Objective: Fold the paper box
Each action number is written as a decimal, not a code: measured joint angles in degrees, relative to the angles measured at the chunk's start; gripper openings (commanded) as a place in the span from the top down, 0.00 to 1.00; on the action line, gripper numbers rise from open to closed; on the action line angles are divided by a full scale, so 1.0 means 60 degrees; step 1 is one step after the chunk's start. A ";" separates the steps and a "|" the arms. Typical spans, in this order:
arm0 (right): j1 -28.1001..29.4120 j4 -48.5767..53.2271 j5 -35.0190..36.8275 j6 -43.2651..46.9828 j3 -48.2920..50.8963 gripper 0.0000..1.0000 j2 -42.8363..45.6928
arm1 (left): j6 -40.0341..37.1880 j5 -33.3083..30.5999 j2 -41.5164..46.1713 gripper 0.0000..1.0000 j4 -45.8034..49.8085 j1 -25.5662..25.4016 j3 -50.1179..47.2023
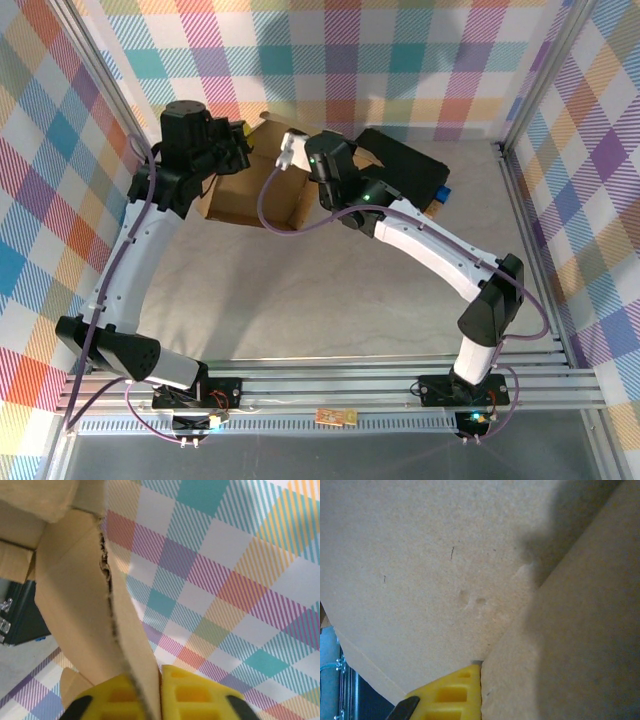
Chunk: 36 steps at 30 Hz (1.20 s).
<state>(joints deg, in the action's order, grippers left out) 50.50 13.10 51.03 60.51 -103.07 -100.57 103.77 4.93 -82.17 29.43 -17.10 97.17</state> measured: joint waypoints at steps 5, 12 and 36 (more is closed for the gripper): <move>0.0142 0.0157 0.0149 0.0244 0.0004 1.00 0.0000 | 0.0546 0.0135 0.0601 1.00 -0.1410 0.0135 -0.1483; 0.0499 0.1632 -0.0539 -0.1195 -0.0412 0.55 0.0000 | 0.1100 0.0947 0.0849 1.00 -0.3027 0.0965 -0.3475; -0.5191 0.5719 -0.7198 -1.3005 -0.2790 0.24 0.0729 | -0.0765 0.6324 -0.1690 1.00 -0.8761 0.3574 -0.5967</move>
<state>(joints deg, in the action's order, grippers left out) 19.35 47.42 7.84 -17.52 -119.81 -96.20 99.18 42.87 -92.31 -23.14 4.34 61.36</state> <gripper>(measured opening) 0.753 0.046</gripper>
